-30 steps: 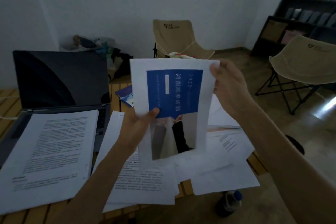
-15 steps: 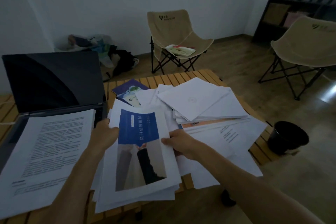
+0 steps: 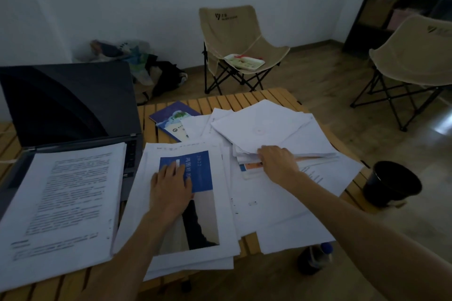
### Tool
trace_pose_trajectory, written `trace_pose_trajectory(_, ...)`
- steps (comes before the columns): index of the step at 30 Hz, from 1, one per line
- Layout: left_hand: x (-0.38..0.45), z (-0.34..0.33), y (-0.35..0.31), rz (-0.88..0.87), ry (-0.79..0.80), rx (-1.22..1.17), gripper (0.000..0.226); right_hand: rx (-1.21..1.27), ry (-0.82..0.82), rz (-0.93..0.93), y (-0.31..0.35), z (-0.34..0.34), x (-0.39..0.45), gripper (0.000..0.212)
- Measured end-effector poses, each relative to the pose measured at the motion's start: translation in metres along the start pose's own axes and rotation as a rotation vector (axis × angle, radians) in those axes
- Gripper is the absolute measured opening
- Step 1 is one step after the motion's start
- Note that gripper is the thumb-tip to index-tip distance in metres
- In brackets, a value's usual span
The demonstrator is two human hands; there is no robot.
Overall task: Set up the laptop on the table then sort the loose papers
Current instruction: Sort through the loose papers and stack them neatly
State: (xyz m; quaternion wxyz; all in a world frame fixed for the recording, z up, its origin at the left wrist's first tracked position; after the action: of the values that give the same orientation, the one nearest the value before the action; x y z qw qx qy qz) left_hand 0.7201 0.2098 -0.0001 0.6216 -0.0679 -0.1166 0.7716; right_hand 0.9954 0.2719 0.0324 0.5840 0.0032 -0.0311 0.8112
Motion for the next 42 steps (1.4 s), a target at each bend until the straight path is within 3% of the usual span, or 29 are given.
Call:
trace_pose_trajectory(8,-0.001,-0.003,0.001,-0.006,-0.013,-0.032,0.046,0.128,-0.175,-0.060,-0.017,0.018,-0.017,0.016)
trace_pose_trajectory(11,-0.002,-0.006,0.002,0.014,-0.012,-0.049,0.046,0.152,-0.068,0.025,-0.005,0.010,-0.009,0.032)
trace_pose_trajectory(14,-0.002,-0.007,0.003,0.009,-0.014,-0.061,0.046,-0.026,-0.046,0.062,0.006,0.010,0.000,0.018)
trace_pose_trajectory(17,0.000,-0.008,0.006,0.001,-0.020,-0.052,0.047,-0.083,-0.056,0.073,0.007,0.017,0.002,0.019)
trace_pose_trajectory(24,-0.003,0.000,-0.002,0.006,-0.068,-0.086,0.047,0.069,-0.238,0.065,-0.001,0.050,-0.056,0.015)
trace_pose_trajectory(26,-0.014,0.011,-0.027,-0.111,-0.101,-0.130,0.054,0.194,-0.212,0.062,-0.009,0.048,-0.081,0.018)
trace_pose_trajectory(29,-0.050,0.025,-0.110,-0.458,-0.060,-0.202,0.070,0.326,-0.273,0.051,-0.016,0.056,-0.105,0.015)
trace_pose_trajectory(30,-0.063,0.027,-0.139,-0.549,-0.042,-0.222,0.068,0.390,-0.348,0.045,-0.018,0.065,-0.110,0.011)
trace_pose_trajectory(32,-0.069,0.030,-0.177,-0.587,-0.018,-0.349,0.042,0.512,-0.520,-0.006,-0.026,0.086,-0.121,0.010)
trace_pose_trajectory(34,-0.056,0.048,-0.188,-0.467,-0.048,-0.586,0.015,0.673,-0.661,-0.131,-0.040,0.097,-0.133,0.024)
trace_pose_trajectory(36,-0.033,0.061,-0.169,-0.223,-0.082,-0.879,0.021,0.926,-0.699,-0.373,-0.067,0.083,-0.140,0.036)
trace_pose_trajectory(39,-0.021,0.051,-0.123,0.206,0.070,-1.459,0.025,1.387,-0.401,-0.745,-0.083,0.024,-0.128,0.046)
trace_pose_trajectory(42,-0.037,0.039,-0.099,0.404,0.284,-1.804,0.015,1.888,-0.160,-0.754,-0.052,-0.012,-0.104,0.044)
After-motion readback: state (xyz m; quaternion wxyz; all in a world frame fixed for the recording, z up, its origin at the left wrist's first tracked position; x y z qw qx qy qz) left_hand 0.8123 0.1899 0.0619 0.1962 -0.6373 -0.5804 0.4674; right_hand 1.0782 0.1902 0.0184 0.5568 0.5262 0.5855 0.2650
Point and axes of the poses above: each hand's wrist, its own x-axis towards the middle knuckle, its own z-axis out of the back of the hand, y = z × x, the point moved 9 cm from there along x, towards the middle knuckle, and after that the axes turned 8 degrees about z, right-handed, at the moved point
